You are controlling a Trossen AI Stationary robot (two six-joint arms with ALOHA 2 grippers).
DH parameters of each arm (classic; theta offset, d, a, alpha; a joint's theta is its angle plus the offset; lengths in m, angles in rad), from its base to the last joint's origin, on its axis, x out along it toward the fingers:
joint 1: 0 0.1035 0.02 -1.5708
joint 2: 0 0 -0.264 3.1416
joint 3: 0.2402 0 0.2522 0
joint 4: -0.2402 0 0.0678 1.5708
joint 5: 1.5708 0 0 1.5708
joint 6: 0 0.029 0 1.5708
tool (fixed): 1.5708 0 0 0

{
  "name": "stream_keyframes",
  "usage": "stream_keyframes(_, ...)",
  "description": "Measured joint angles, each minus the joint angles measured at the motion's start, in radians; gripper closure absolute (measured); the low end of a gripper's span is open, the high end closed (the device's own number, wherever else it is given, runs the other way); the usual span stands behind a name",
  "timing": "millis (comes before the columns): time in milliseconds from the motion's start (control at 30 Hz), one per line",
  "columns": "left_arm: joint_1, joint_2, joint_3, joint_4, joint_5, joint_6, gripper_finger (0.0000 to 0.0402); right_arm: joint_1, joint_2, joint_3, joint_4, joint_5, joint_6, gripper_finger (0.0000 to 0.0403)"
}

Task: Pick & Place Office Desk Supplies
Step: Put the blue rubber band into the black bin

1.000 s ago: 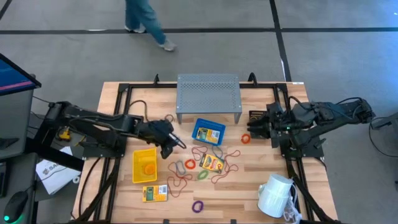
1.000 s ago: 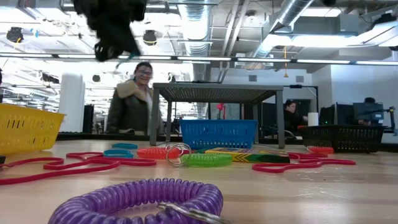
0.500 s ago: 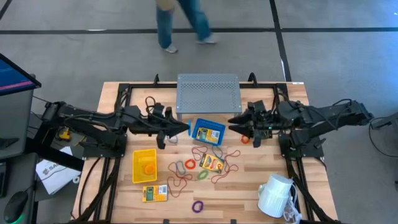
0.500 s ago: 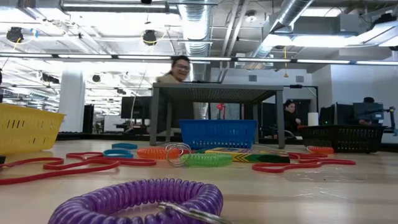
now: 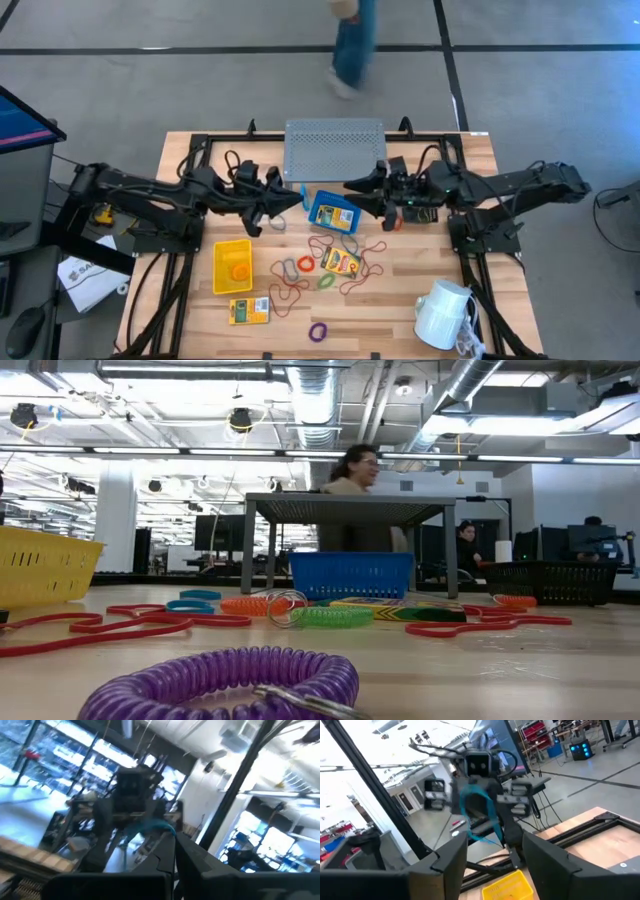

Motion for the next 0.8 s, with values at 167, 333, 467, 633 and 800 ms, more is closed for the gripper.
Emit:
stream_keyframes(167, 0.000, 0.026, 0.000, 0.070, 0.037, -0.010, 0.0401, -0.005, 0.049, 0.048, 0.005, -0.007, -0.001, 0.0228)
stream_keyframes(333, 0.000, 0.068, -0.002, 0.105, 0.069, -0.033, 0.0401, -0.005, 0.104, 0.106, 0.004, -0.017, -0.007, 0.0228)
stream_keyframes(467, 0.000, 0.102, -0.001, 0.142, 0.086, -0.040, 0.0401, -0.018, 0.153, 0.152, 0.003, -0.031, -0.007, 0.0226)
stream_keyframes(633, 0.000, 0.117, -0.001, 0.173, 0.096, -0.053, 0.0401, -0.031, 0.203, 0.201, 0.006, -0.081, -0.007, 0.0228)
stream_keyframes(800, 0.006, 0.117, -0.001, 0.179, 0.097, -0.053, 0.0401, -0.034, 0.246, 0.234, -0.004, -0.133, 0.000, 0.0231)
